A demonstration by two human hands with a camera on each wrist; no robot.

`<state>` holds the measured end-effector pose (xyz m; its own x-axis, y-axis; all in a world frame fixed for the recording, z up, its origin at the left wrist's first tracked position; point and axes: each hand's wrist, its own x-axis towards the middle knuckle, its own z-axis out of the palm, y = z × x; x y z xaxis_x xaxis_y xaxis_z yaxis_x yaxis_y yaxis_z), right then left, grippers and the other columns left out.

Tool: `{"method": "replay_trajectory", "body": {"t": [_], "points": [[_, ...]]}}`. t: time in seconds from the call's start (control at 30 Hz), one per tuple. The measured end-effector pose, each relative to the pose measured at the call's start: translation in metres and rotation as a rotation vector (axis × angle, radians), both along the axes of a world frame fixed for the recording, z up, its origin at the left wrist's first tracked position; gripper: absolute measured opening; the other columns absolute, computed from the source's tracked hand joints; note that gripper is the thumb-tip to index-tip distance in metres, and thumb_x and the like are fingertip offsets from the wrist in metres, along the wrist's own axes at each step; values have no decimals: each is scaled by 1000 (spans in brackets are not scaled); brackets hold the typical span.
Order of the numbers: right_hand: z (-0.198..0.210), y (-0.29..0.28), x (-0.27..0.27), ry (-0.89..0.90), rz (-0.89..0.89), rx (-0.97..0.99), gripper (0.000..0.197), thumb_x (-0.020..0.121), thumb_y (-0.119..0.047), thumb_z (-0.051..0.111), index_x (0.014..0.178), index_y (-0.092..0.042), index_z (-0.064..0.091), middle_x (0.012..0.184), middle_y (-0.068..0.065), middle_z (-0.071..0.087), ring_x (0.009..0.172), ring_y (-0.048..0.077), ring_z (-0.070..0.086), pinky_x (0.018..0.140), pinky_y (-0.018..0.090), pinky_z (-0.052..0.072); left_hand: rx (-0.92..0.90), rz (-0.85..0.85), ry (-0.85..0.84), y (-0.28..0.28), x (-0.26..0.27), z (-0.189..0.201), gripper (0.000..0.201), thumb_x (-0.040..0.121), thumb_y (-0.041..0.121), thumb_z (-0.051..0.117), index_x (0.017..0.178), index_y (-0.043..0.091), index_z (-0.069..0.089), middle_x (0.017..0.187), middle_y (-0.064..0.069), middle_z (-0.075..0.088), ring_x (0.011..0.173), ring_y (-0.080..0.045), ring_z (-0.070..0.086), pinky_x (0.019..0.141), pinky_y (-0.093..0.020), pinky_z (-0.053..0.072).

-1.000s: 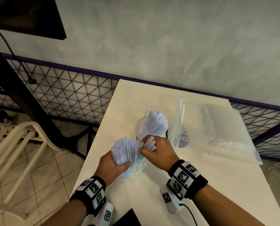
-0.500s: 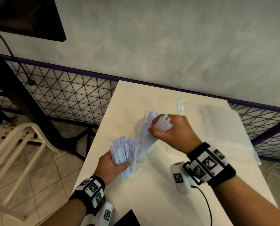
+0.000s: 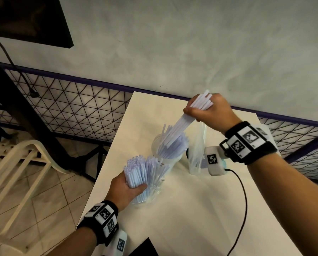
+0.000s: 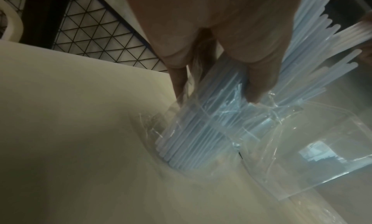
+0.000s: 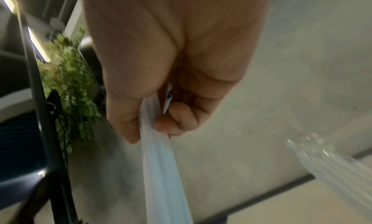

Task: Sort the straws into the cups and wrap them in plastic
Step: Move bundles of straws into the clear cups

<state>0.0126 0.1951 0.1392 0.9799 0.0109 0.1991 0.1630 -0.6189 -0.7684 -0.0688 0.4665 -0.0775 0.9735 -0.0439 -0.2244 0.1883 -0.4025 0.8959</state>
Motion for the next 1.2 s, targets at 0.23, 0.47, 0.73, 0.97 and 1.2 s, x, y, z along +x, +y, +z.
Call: {"method": "replay_trajectory", "body": {"t": [0.23, 0.47, 0.73, 0.97, 1.2], "points": [[-62, 17, 18, 180, -54, -153, 57, 73, -45, 84, 121, -25, 61, 108, -9, 61, 92, 7, 57, 71, 12, 39, -8, -5, 15, 1, 0, 0, 43, 69, 23, 89, 106, 13, 68, 90, 5, 71, 82, -4, 68, 62, -10, 50], [-87, 30, -1, -31, 161, -435, 84, 90, -61, 55, 154, -17, 23, 162, 3, 23, 148, 19, 22, 119, 39, 22, -11, -9, 10, 1, 0, 0, 43, 69, 22, 89, 107, 15, 68, 90, 6, 71, 83, -2, 68, 63, -9, 50], [-110, 43, -1, -4, 204, -682, 92, 86, -74, 38, 157, -20, 14, 166, -2, 9, 153, 18, 3, 121, 43, 10, -17, -13, 9, 1, 0, -1, 46, 69, 22, 89, 109, 16, 67, 92, 8, 71, 86, -1, 67, 67, -10, 49], [-110, 66, 14, -72, 40, -648, 53, 92, -59, 51, 140, -37, 45, 147, -11, 48, 134, 17, 44, 105, 45, 30, -22, -5, 3, 1, 1, -3, 47, 68, 19, 90, 110, 13, 68, 94, 8, 71, 87, -1, 66, 68, -9, 48], [-106, 60, 21, -22, -84, -382, 20, 89, -18, 57, 107, -14, 65, 99, 5, 70, 87, 28, 63, 74, 31, 48, -18, -13, -2, 3, 1, -5, 47, 68, 21, 89, 110, 15, 68, 94, 8, 72, 88, -1, 67, 68, -7, 47]]}}
